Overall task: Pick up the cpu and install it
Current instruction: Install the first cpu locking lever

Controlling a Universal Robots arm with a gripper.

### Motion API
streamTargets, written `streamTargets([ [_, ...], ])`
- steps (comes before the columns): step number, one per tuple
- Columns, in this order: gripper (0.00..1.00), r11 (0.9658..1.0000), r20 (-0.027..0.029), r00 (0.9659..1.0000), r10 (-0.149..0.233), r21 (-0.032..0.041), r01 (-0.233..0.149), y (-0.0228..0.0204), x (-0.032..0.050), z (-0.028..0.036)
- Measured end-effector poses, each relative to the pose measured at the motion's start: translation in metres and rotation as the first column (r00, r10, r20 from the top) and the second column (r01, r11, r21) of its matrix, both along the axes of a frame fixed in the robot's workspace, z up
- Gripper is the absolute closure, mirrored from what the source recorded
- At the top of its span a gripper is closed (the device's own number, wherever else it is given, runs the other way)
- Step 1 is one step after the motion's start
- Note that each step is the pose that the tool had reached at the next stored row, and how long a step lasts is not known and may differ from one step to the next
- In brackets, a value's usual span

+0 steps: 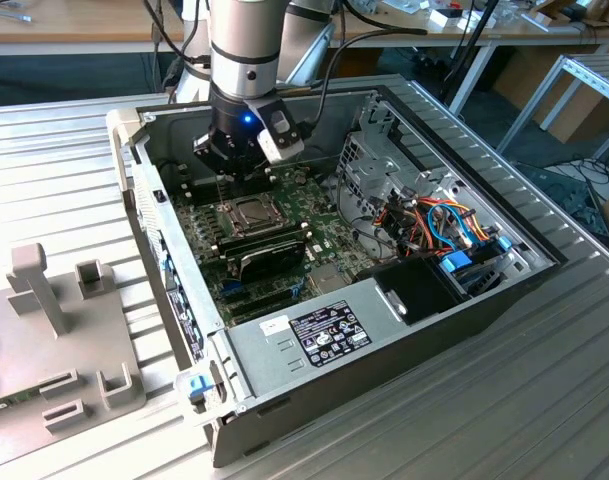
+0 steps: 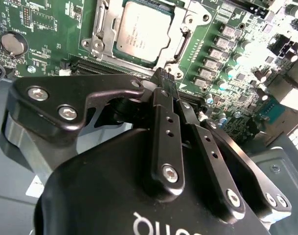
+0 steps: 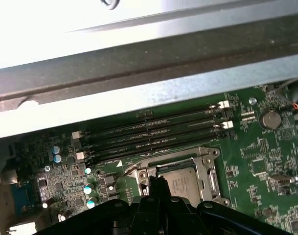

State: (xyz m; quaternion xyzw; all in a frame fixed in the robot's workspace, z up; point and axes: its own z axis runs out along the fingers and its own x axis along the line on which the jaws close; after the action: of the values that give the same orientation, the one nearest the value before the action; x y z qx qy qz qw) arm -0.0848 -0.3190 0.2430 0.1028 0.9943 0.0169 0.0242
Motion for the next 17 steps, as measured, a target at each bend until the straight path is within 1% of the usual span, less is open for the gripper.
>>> streamTargets([
  [3, 0.89, 1.0, 0.0, 1.0, 0.002, 0.0, -0.002, -0.0001, 0.0, 0.0],
  [4, 0.89, 0.9998, 0.0, 0.9998, 0.022, 0.0, -0.022, -0.0001, 0.0, 0.0],
  [5, 0.89, 0.9986, -0.0001, 0.9986, 0.053, 0.0, -0.053, -0.0001, 0.0, 0.0],
  [7, 0.89, 0.996, 0.0, 0.996, 0.09, 0.0001, -0.09, 0.0, 0.0, 0.0],
  [8, 0.89, 0.9924, -0.0001, 0.9924, 0.123, 0.0001, -0.123, 0.0, 0.0, 0.0],
  [11, 0.89, 0.9837, -0.0001, 0.9837, 0.18, 0.0001, -0.18, 0.0, 0.0, 0.0],
  [12, 0.89, 0.9797, 0.0, 0.9797, 0.201, 0.0001, -0.201, 0.0, 0.0, 0.0],
  [13, 0.89, 0.9742, 0.0, 0.9742, 0.226, 0.0002, -0.226, 0.0, 0.0, 0.0],
  [14, 0.89, 0.9711, 0.0, 0.9711, 0.239, 0.0001, -0.239, 0.0, 0.0, 0.0],
  [15, 0.89, 0.9703, 0.0, 0.9703, 0.242, 0.0001, -0.242, 0.0, 0.0, 0.0],
  [17, 0.89, 0.9703, 0.0, 0.9703, 0.242, 0.0002, -0.242, -0.0001, 0.0, 0.0],
])
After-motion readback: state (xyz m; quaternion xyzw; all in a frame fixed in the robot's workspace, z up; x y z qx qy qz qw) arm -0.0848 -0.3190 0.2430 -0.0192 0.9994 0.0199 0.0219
